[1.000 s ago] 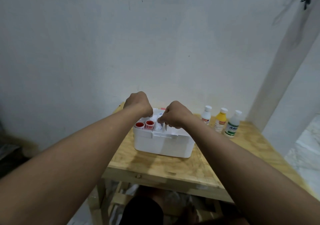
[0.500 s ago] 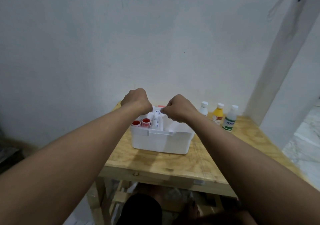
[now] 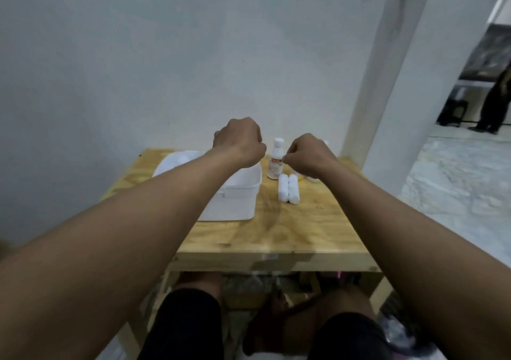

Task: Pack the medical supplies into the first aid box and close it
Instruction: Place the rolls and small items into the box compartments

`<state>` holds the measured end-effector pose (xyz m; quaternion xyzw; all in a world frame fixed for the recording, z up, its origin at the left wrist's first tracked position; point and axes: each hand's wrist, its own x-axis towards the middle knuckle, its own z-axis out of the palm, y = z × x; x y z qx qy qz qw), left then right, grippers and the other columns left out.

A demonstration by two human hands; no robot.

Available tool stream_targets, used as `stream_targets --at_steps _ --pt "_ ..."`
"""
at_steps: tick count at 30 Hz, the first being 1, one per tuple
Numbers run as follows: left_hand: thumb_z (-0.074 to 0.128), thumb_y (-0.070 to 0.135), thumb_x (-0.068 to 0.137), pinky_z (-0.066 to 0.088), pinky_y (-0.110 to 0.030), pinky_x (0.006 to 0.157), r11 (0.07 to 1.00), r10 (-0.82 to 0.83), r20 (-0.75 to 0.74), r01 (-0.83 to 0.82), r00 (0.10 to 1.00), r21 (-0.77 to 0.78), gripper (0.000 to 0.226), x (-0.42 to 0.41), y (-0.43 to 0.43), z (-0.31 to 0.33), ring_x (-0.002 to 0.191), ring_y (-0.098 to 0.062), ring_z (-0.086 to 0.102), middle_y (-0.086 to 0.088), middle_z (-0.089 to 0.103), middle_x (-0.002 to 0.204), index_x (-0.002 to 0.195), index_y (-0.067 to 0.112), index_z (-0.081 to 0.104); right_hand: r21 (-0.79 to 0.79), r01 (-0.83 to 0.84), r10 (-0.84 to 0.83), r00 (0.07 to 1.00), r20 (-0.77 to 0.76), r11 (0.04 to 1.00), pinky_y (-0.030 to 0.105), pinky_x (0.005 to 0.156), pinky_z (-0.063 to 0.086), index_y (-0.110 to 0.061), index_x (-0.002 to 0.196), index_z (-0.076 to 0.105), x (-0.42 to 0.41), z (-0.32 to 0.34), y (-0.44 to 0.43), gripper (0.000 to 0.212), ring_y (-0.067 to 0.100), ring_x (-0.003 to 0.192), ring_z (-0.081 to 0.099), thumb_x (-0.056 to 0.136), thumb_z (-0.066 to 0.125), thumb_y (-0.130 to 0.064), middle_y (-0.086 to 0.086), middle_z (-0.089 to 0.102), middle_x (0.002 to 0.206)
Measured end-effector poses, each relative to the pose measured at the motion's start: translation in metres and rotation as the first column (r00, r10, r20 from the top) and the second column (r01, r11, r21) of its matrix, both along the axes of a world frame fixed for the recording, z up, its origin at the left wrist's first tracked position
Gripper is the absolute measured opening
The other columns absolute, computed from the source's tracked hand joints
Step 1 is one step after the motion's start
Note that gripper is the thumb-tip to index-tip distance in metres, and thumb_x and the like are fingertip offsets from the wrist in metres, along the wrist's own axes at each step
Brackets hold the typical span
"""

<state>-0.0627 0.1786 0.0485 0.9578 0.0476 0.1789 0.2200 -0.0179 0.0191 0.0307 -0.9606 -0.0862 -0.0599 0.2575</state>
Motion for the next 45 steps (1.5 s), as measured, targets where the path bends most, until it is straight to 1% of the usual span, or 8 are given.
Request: stream_targets --at_steps 12,16,20,22,26,35,39,45 --pt "0.069 0.015 0.087 0.052 -0.036 0.078 0.941 -0.087 -0.131 0.124 0.988 0.314 0.021 0.036 -0.068 -0.036 0.099 -0.029 0.066 -0.007 0.066 0.111 0.109 0.016 0.072 -0.122 -0.041 0.038 0.999 -0.031 0.992 0.034 0.077 0.050 -0.013 0.117 0.064 0.017 -0.053 -0.043 0.031 0.026 0.094 0.062 0.091 0.061 -0.029 0.007 0.068 0.108" --pt "0.068 0.015 0.091 0.047 -0.035 0.077 0.912 -0.059 -0.177 0.125 0.982 0.390 0.023 0.043 -0.075 -0.045 0.102 -0.031 0.065 -0.010 0.064 0.116 0.114 0.014 0.069 -0.097 -0.166 0.163 0.986 -0.042 0.981 0.033 0.084 0.048 -0.017 0.130 0.061 0.017 -0.059 -0.048 0.035 0.026 0.114 0.060 0.095 0.057 -0.015 0.006 0.062 0.129" --pt "0.066 0.019 0.093 0.042 -0.035 0.073 0.905 -0.022 -0.227 0.116 0.974 0.410 0.014 0.046 -0.081 -0.048 0.089 -0.028 0.060 -0.008 0.059 0.096 0.106 0.013 0.067 -0.140 -0.268 0.260 0.963 -0.069 0.953 0.036 0.091 0.052 -0.024 0.133 0.064 0.014 -0.059 -0.051 0.053 0.027 0.117 0.059 0.093 0.043 0.003 0.009 0.058 0.140" --pt "0.064 0.019 0.094 0.042 -0.035 0.072 0.906 -0.004 -0.249 0.109 0.968 0.409 0.005 0.047 -0.084 -0.050 0.084 -0.027 0.057 -0.005 0.054 0.086 0.093 0.015 0.062 -0.161 -0.286 0.274 0.957 -0.091 0.945 0.034 0.087 0.054 -0.025 0.131 0.066 0.014 -0.059 -0.053 0.052 0.027 0.109 0.061 0.093 0.042 0.002 0.009 0.060 0.138" --pt "0.063 0.015 0.092 0.045 -0.035 0.068 0.920 0.015 -0.288 0.100 0.958 0.379 0.029 0.049 -0.091 -0.055 0.081 -0.028 0.058 -0.004 0.046 0.075 0.069 0.015 0.045 -0.148 -0.285 0.272 0.957 -0.101 0.947 0.028 0.072 0.044 -0.022 0.127 0.068 0.017 -0.061 -0.057 0.045 0.021 0.089 0.056 0.094 0.044 -0.001 0.009 0.066 0.123" --pt "0.060 0.009 0.092 0.040 -0.029 0.056 0.981 0.034 -0.334 0.032 0.942 0.189 0.027 0.055 -0.090 -0.057 0.059 -0.018 0.050 -0.005 0.051 0.070 0.069 0.012 0.046 -0.131 -0.167 0.151 0.981 -0.124 0.977 0.035 0.073 0.052 -0.011 0.098 0.067 0.024 -0.062 -0.050 0.023 0.023 0.087 0.063 0.095 0.062 -0.033 0.005 0.067 0.092" --pt "0.069 0.011 0.086 0.041 -0.028 0.052 0.987 0.049 -0.379 0.014 0.924 0.163 0.029 0.054 -0.091 -0.055 0.063 -0.019 0.054 -0.005 0.055 0.072 0.069 0.013 0.046 -0.124 -0.103 0.079 0.979 -0.186 0.987 0.028 0.049 0.036 -0.014 0.073 0.053 0.029 -0.062 -0.047 0.022 0.017 0.064 0.055 0.084 0.069 -0.025 0.002 0.056 0.070" --pt "0.075 0.001 0.073 0.054 -0.029 0.063 0.995 0.053 -0.445 -0.008 0.894 0.101 0.028 0.048 -0.097 -0.049 0.083 -0.024 0.070 -0.008 0.063 0.078 0.072 0.012 0.049 -0.028 0.003 -0.011 0.963 -0.268 1.000 0.025 0.049 0.042 -0.012 0.070 0.052 0.028 -0.055 -0.054 0.018 0.019 0.061 0.058 0.078 0.068 -0.016 0.005 0.060 0.072"
